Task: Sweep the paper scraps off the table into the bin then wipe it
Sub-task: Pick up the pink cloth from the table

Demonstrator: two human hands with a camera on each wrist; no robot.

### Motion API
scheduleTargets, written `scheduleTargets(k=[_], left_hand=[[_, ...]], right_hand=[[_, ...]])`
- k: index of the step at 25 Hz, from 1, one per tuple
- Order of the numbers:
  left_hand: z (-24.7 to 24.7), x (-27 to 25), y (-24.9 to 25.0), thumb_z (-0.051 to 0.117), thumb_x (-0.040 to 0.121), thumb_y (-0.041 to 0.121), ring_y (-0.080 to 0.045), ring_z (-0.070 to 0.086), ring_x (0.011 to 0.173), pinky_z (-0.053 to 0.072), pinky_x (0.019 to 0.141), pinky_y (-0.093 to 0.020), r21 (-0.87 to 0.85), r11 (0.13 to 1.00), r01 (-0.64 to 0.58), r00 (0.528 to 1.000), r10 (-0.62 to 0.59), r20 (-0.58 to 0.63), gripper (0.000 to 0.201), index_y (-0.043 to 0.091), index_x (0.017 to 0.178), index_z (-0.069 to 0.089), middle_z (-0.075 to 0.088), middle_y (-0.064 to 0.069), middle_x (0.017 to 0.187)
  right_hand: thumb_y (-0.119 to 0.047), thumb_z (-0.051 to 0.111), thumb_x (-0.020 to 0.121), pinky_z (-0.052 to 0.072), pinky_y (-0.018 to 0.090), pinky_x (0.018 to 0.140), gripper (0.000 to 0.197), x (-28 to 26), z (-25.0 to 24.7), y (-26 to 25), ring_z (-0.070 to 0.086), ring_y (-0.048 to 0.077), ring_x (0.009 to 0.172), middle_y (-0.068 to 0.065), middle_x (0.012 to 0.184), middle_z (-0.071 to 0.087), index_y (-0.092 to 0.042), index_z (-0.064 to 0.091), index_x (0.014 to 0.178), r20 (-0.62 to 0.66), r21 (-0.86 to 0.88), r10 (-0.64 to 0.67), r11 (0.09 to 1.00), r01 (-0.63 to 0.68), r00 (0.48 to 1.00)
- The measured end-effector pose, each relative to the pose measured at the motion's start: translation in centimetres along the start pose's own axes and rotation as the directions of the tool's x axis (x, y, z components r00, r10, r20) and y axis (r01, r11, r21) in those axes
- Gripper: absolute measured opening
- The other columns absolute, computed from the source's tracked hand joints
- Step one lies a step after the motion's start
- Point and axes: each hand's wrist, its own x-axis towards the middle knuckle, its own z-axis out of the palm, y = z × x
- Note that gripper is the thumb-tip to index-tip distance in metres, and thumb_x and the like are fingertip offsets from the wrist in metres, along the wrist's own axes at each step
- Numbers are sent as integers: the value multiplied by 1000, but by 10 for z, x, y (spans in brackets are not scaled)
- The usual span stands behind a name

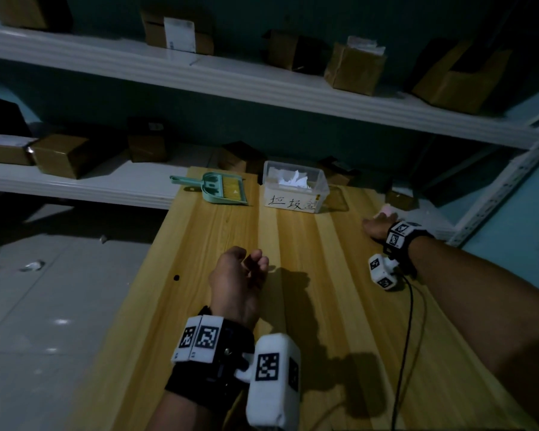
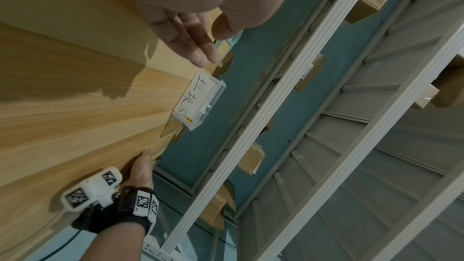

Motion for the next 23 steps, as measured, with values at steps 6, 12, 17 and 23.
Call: scheduleTargets(k=[6, 12, 17, 23], left_hand=[[-4, -7, 4, 51, 96, 14, -18, 59, 72, 51, 63, -25, 7, 1000, 20, 1000, -20, -13, 33, 7, 128, 49, 63, -10, 95], [-8, -20, 11, 51, 95, 14, -18, 59, 73, 50, 67, -26, 14, 999, -52, 998, 52, -38, 32, 7, 126, 50, 64, -10, 97], [-6, -24, 9, 51, 95, 13, -18, 58, 68, 49, 64, -26, 20, 998, -64, 997, 65, -43, 31, 6, 125, 50, 64, -10, 90], [-6, -22, 7, 51, 95, 14, -18, 59, 69, 49, 64, -24, 23, 999, -49, 998, 49, -26, 32, 6, 126, 51, 64, -10, 95]], right_hand=[[-33, 35, 104, 7, 41, 121, 63, -31, 9, -21, 2, 31, 151, 10, 164, -2, -10, 7, 157, 95, -83, -333, 936, 341, 938], [-45, 21, 104, -4, 60, 118, 61, -39, 20, -47, -10, 36, 150, 1, 164, -13, -20, 4, 157, 145, -232, -315, 911, 341, 938], [-44, 16, 104, -8, 55, 117, 61, -42, 22, -47, -13, 32, 150, 3, 164, -15, -22, -2, 158, 158, -229, -325, 907, 355, 932], [-38, 18, 106, -7, 47, 120, 59, -50, 24, -43, -15, 27, 150, 4, 164, -14, -20, -6, 157, 169, -218, -440, 856, 469, 882]])
